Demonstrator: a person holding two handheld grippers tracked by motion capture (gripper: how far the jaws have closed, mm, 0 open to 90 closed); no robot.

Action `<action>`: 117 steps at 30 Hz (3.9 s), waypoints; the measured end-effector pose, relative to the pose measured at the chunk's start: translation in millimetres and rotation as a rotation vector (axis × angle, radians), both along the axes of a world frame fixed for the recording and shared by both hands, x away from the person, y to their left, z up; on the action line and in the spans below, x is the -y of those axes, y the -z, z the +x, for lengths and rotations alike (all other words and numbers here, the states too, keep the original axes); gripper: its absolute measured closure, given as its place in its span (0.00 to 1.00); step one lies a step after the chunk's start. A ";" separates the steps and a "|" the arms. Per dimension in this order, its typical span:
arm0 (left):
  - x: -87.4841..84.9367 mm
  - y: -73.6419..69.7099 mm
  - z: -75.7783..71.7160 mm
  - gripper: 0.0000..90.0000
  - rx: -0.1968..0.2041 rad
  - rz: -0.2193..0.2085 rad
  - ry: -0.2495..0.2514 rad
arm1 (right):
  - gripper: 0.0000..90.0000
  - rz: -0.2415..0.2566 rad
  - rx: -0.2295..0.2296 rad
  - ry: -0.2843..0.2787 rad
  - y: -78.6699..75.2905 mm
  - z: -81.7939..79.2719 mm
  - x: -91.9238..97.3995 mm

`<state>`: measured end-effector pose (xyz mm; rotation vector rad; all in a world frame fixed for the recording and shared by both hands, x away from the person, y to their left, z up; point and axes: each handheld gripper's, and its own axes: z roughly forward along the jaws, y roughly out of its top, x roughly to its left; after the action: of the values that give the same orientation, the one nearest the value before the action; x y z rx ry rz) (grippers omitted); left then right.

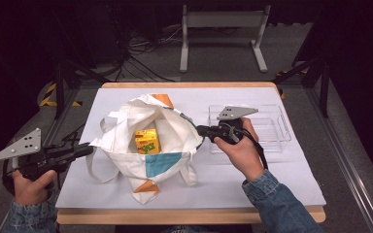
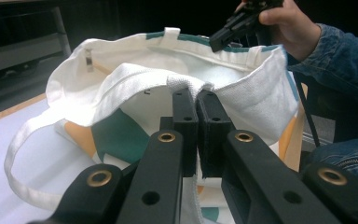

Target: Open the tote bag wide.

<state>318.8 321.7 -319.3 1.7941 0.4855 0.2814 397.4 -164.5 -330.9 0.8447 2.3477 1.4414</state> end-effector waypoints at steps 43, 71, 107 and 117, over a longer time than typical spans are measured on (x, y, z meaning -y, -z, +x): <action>6.8 18.5 8.5 0.97 -0.077 0.066 0.038 | 0.76 0.053 0.020 -0.004 29.6 -25.9 11.0; 4.5 33.2 19.2 0.98 -0.120 0.115 -0.045 | 0.99 0.018 0.036 -0.353 37.8 -56.4 -33.6; 0.1 91.3 51.5 0.98 -0.372 0.244 -0.181 | 0.99 -0.081 -0.082 -0.219 96.9 -23.5 -56.4; -3.4 95.0 52.3 0.98 -0.381 0.204 -0.160 | 0.99 -0.090 -0.080 -0.215 98.7 -23.3 -57.6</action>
<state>371.1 325.1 -414.3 2.0211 0.8992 0.0991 374.2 -107.0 -429.6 0.6553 2.6098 1.3907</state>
